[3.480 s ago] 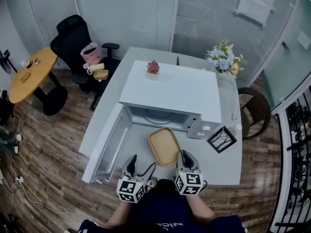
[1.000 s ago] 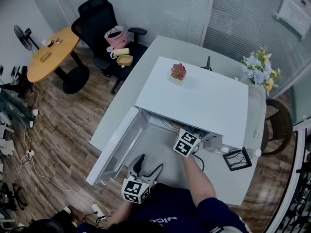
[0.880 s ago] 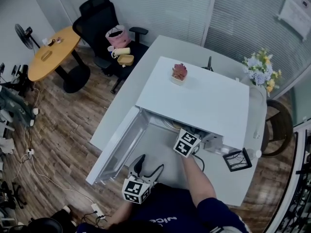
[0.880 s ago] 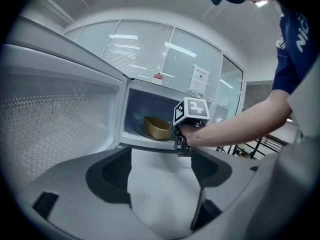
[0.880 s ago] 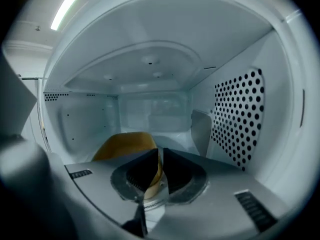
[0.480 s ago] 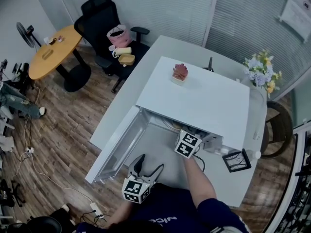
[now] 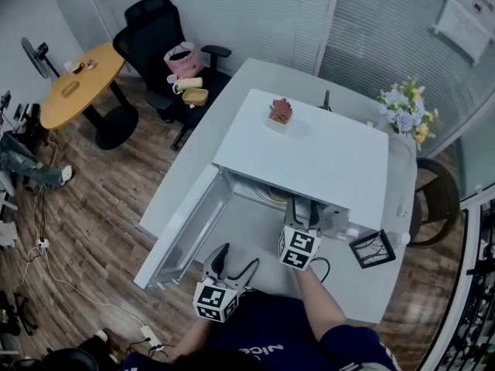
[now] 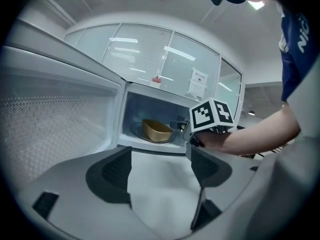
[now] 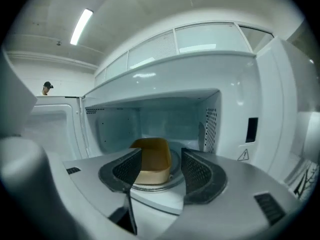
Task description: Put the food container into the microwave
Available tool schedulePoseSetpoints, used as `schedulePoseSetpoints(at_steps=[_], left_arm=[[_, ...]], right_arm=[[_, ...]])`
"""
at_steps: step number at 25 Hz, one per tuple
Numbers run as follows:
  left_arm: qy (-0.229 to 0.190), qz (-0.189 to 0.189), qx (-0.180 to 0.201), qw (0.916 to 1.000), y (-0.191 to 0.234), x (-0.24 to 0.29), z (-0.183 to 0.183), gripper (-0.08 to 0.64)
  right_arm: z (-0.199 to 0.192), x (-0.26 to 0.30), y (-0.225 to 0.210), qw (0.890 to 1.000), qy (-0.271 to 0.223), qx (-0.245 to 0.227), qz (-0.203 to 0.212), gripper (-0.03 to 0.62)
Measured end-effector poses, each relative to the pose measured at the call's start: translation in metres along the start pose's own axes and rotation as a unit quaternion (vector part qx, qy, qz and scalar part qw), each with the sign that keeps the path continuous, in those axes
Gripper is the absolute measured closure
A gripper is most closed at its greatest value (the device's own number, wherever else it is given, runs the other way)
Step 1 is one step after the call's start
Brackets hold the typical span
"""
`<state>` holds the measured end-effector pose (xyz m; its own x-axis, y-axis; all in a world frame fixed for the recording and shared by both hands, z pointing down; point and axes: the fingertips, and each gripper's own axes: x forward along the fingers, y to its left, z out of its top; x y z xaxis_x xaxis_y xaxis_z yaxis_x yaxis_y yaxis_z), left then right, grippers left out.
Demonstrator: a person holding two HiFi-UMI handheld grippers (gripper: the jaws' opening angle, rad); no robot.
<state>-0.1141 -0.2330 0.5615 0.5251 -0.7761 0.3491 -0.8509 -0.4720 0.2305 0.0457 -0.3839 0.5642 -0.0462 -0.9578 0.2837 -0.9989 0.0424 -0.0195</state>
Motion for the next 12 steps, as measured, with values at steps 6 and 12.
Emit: schedulePoseSetpoints(at_steps=[6, 12], left_arm=[[-0.009, -0.005, -0.003, 0.9999, -0.004, -0.006, 0.0, 0.19], [-0.016, -0.017, -0.001, 0.9997, -0.01, -0.004, -0.001, 0.189]], right_arm=[[0.005, -0.04, -0.005, 0.999, -0.016, -0.01, 0.029, 0.342], [0.009, -0.081, 0.006, 0.995, -0.036, -0.056, 0.072, 0.341]])
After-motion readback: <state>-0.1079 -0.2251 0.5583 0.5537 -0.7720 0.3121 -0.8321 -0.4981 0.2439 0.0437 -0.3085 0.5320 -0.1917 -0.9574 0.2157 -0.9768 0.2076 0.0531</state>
